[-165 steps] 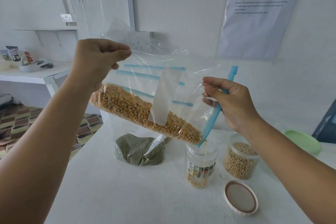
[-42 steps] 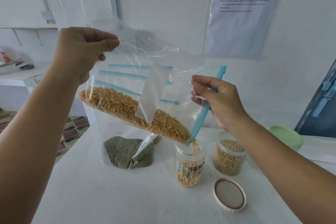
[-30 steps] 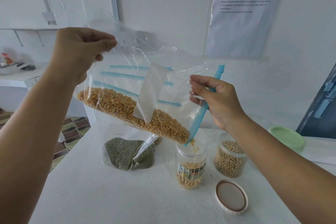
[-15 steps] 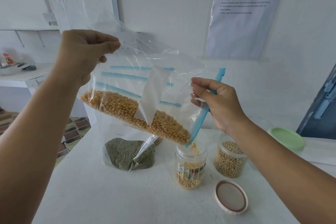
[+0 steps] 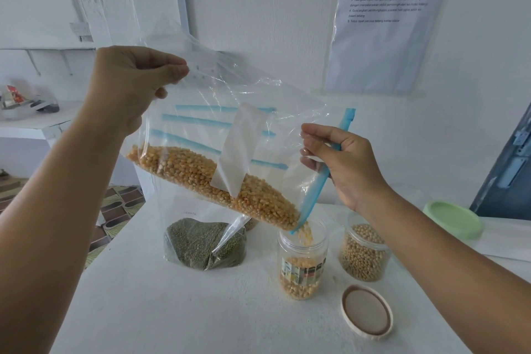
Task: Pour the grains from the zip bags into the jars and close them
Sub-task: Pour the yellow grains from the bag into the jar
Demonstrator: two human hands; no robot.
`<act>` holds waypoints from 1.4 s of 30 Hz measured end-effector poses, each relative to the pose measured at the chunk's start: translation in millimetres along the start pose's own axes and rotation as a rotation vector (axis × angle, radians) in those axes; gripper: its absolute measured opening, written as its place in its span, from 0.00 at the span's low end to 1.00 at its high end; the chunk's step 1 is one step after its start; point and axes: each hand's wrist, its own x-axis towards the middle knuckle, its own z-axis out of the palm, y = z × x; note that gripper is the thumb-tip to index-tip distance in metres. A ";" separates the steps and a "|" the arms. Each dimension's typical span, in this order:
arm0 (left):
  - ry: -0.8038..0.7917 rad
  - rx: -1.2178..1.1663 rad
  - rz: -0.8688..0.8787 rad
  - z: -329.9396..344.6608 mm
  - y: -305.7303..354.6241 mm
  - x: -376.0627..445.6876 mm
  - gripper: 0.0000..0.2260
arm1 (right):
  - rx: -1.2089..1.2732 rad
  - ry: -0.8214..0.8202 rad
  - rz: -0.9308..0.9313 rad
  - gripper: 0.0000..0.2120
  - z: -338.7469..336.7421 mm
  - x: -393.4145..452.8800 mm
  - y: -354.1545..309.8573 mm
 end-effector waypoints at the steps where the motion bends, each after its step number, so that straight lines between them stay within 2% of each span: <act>1: 0.001 0.001 -0.002 0.2 0.5 0.1 0.08 | -0.004 0.001 -0.001 0.10 -0.1 -0.1 -0.3; 42: 0.002 -0.006 -0.018 -1.1 -2.3 1.9 0.06 | -0.009 0.007 -0.007 0.10 0.2 -1.0 -1.9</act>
